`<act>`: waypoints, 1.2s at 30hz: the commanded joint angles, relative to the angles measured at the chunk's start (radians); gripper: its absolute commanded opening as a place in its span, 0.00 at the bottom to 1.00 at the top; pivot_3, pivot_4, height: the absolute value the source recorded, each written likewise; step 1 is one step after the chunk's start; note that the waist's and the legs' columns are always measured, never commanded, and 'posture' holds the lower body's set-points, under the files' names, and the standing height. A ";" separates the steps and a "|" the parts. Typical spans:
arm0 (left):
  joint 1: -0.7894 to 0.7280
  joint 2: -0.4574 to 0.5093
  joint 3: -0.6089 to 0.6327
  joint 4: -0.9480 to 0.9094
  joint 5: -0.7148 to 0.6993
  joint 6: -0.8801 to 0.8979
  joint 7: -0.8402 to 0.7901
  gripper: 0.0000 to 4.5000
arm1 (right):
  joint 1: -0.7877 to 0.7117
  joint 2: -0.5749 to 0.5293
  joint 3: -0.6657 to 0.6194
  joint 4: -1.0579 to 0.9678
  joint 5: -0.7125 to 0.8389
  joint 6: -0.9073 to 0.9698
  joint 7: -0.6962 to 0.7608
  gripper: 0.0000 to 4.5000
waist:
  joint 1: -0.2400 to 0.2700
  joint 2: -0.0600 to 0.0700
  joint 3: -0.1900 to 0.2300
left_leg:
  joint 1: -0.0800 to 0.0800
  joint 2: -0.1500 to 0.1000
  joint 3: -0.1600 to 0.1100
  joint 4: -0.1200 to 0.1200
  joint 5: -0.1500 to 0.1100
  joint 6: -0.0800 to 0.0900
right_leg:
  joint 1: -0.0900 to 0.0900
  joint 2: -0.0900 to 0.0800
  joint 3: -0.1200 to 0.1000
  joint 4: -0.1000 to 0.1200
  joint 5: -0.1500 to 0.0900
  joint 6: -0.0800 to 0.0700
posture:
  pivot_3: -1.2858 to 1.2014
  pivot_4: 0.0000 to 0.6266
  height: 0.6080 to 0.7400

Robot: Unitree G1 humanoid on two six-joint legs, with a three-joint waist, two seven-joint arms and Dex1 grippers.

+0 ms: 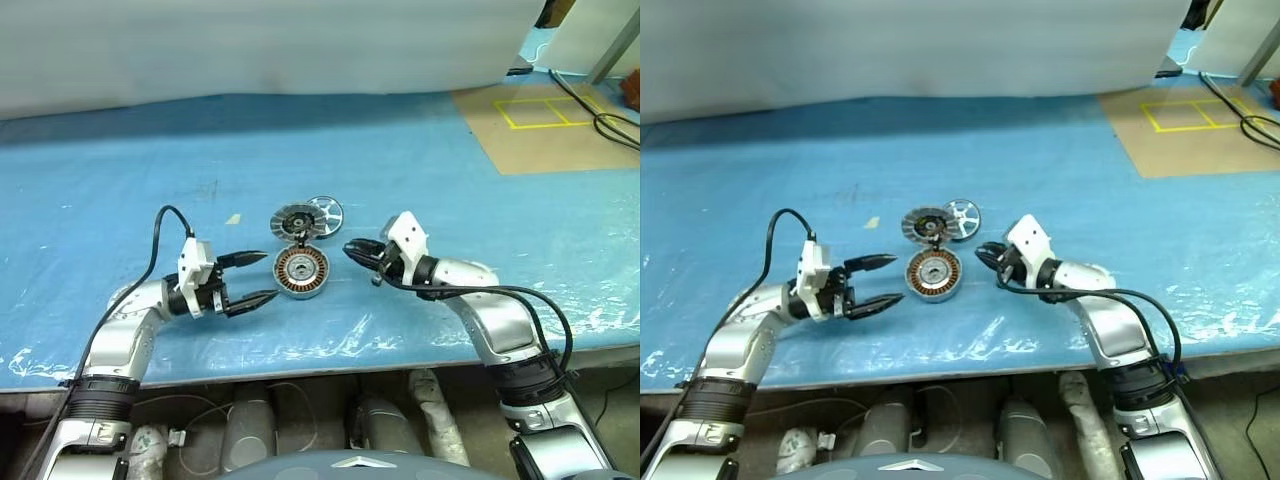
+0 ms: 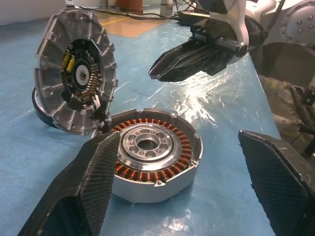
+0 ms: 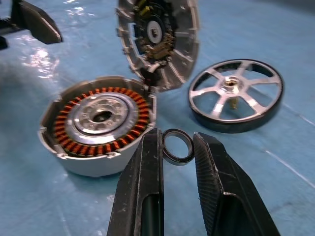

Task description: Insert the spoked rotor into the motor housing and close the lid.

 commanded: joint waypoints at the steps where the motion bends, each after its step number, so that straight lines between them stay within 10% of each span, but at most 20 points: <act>1: -0.001 0.012 -0.002 -0.028 0.002 -0.024 -0.001 0.91 | -0.061 -0.003 0.044 -0.036 0.061 0.053 0.084 0.12 | 0.000 0.000 0.000 | 0.000 0.000 0.000 0.000 0.000 0.000 | 0.000 0.000 0.000 0.000 0.000 0.000 | 0.52 0.24 1.00; 36: 0.054 0.004 -0.025 -0.047 0.035 -0.093 0.066 0.91 | -0.273 0.110 0.243 0.375 -0.205 -0.309 0.198 0.12 | -0.002 0.000 0.000 | -0.004 0.001 0.000 0.005 0.000 0.000 | -0.002 0.000 -0.001 0.003 0.000 0.000 | 0.52 0.24 1.00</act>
